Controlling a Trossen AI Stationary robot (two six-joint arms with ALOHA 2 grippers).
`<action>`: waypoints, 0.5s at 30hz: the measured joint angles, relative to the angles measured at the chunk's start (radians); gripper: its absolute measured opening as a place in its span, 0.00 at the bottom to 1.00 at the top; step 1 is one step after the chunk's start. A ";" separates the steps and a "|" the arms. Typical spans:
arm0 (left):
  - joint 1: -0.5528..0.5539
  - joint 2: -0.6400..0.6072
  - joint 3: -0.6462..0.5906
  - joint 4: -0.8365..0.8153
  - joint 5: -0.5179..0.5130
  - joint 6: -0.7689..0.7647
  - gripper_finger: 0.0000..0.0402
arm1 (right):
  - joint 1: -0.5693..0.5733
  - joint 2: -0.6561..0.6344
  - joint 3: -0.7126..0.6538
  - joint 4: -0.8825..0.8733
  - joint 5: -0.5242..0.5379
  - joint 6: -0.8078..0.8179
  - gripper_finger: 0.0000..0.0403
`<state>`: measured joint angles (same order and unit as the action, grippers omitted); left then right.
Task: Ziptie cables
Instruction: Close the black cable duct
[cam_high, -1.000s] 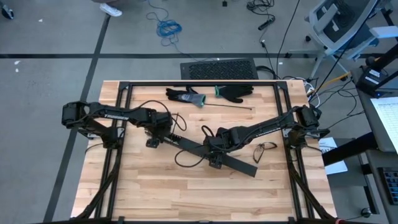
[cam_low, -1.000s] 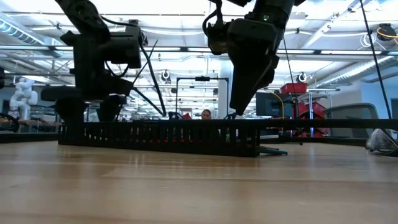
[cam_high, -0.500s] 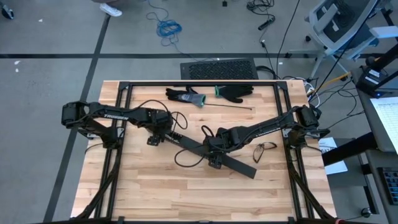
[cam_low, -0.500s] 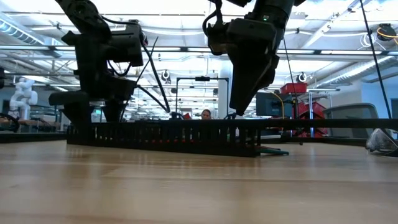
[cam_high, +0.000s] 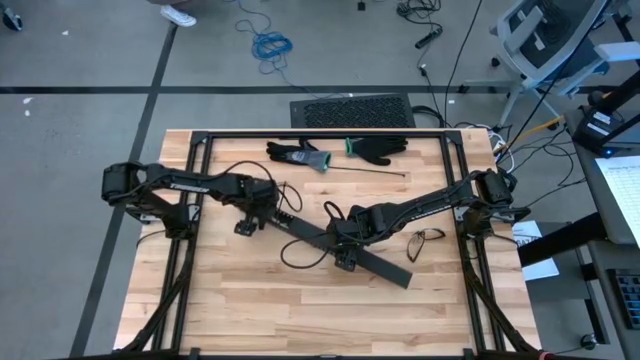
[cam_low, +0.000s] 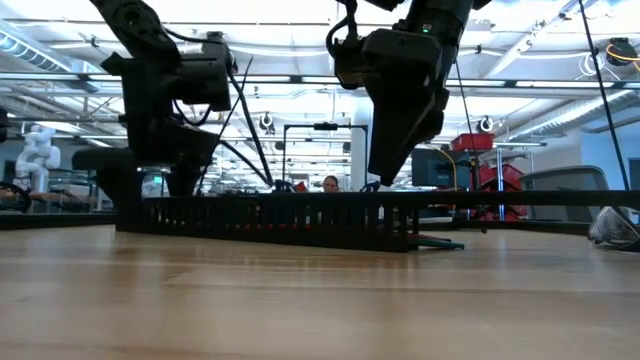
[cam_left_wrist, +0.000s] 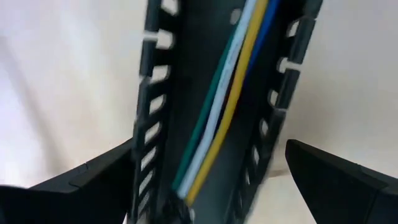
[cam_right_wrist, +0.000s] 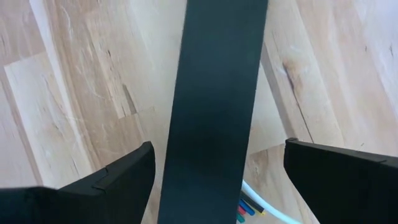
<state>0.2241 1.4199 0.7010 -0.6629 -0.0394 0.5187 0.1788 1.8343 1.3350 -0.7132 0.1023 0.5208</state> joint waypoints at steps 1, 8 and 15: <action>0.000 0.011 0.000 0.002 0.023 0.014 0.96 | 0.000 0.000 0.000 0.000 0.000 0.005 0.83; 0.037 0.129 0.010 0.018 0.109 0.093 0.96 | 0.001 0.000 0.000 0.007 -0.003 0.018 0.83; 0.071 0.160 0.008 0.024 0.204 0.069 0.94 | 0.015 0.000 0.000 0.008 -0.004 0.019 0.83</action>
<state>0.2955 1.5795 0.7094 -0.6388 0.1647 0.5878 0.1942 1.8343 1.3350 -0.7051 0.0986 0.5396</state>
